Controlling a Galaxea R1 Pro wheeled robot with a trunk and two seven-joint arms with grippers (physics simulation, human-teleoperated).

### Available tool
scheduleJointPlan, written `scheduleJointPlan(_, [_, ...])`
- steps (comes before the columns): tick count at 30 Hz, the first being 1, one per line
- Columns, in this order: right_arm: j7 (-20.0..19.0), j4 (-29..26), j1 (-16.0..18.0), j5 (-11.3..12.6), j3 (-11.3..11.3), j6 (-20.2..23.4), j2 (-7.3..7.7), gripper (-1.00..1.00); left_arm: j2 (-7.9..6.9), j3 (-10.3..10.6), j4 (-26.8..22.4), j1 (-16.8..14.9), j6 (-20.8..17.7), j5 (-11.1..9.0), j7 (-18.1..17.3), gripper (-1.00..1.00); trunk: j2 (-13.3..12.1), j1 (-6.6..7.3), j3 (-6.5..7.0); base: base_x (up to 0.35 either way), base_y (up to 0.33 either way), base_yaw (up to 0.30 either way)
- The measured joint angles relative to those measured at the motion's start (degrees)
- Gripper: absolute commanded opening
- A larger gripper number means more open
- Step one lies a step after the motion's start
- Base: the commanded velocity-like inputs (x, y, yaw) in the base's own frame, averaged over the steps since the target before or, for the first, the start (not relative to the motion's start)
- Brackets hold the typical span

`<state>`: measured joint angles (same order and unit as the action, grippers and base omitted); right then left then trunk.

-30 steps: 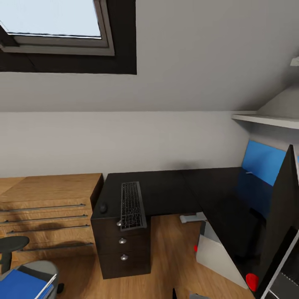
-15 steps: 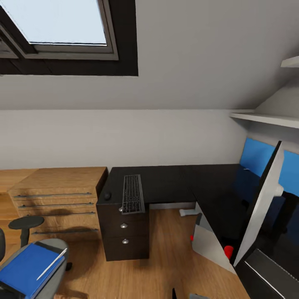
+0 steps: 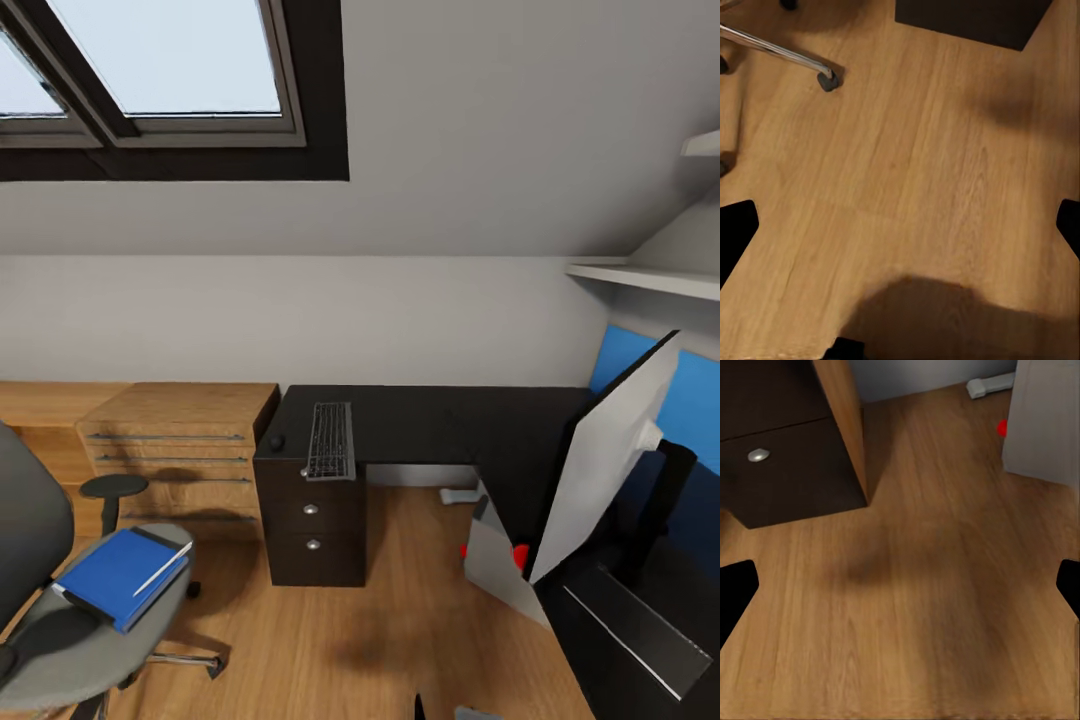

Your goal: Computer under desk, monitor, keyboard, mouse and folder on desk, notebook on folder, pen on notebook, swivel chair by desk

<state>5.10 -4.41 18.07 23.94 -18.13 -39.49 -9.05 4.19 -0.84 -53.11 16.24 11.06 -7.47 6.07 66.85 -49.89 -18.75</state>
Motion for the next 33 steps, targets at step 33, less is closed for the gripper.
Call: scheduleJointPlan(33, [-0.1,-0.3,0.0,0.0,0.1,-0.2,0.18,1.0,-0.14,-0.2,0.1,0.0,-0.1,-0.2,0.1,1.0,0.0,0.03,-0.11,-0.062,-0.011,-0.029])
